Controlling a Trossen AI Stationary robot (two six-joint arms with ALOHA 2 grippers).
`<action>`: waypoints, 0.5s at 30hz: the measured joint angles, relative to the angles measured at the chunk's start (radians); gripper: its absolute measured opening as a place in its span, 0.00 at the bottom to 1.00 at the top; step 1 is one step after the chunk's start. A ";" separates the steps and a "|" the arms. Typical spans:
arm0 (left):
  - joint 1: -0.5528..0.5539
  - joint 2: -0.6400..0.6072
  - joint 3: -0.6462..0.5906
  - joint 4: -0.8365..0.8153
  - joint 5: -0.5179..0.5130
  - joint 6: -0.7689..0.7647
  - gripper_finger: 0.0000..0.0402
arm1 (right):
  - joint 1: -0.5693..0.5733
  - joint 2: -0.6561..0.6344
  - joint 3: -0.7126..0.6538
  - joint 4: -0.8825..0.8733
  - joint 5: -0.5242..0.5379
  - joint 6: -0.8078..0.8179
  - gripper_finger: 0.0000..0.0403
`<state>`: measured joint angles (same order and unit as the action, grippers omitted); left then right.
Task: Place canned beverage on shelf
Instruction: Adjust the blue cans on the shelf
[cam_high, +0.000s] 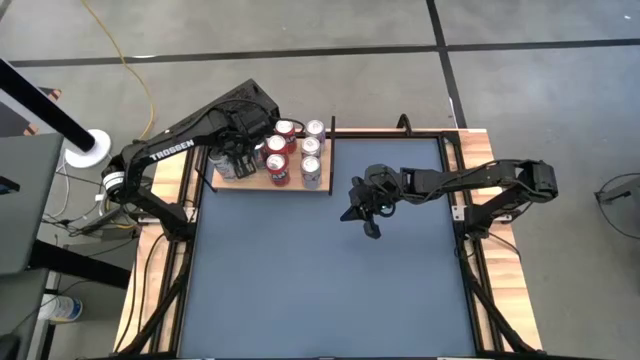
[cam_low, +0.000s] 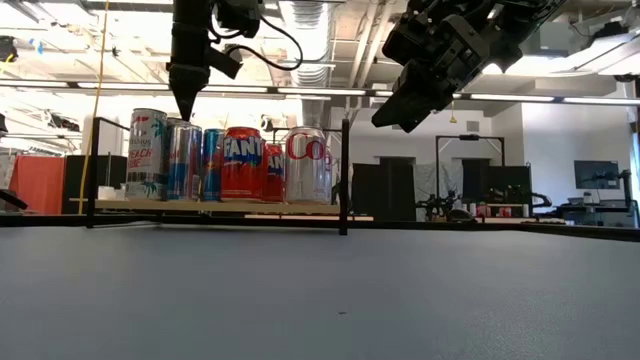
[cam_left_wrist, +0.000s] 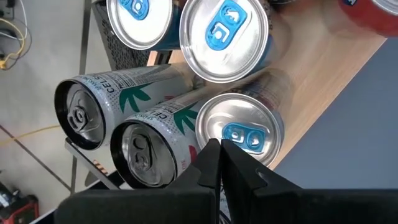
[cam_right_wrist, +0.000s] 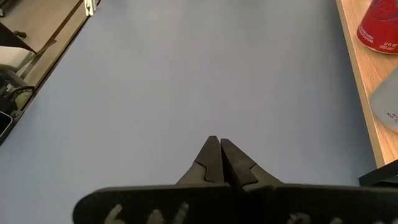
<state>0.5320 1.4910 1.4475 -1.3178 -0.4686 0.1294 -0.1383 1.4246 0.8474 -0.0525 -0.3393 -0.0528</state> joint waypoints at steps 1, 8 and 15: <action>0.000 0.000 -0.001 0.001 0.000 -0.001 0.00 | 0.000 0.000 0.000 0.000 0.000 0.000 0.00; -0.002 -0.001 -0.038 0.011 -0.017 -0.003 0.00 | 0.002 0.000 0.000 0.000 0.000 0.002 0.00; -0.004 -0.001 -0.038 0.020 -0.020 0.004 0.00 | 0.002 0.000 0.000 0.000 0.000 0.002 0.00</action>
<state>0.5282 1.4902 1.4097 -1.2983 -0.4888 0.1338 -0.1364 1.4250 0.8474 -0.0528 -0.3393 -0.0513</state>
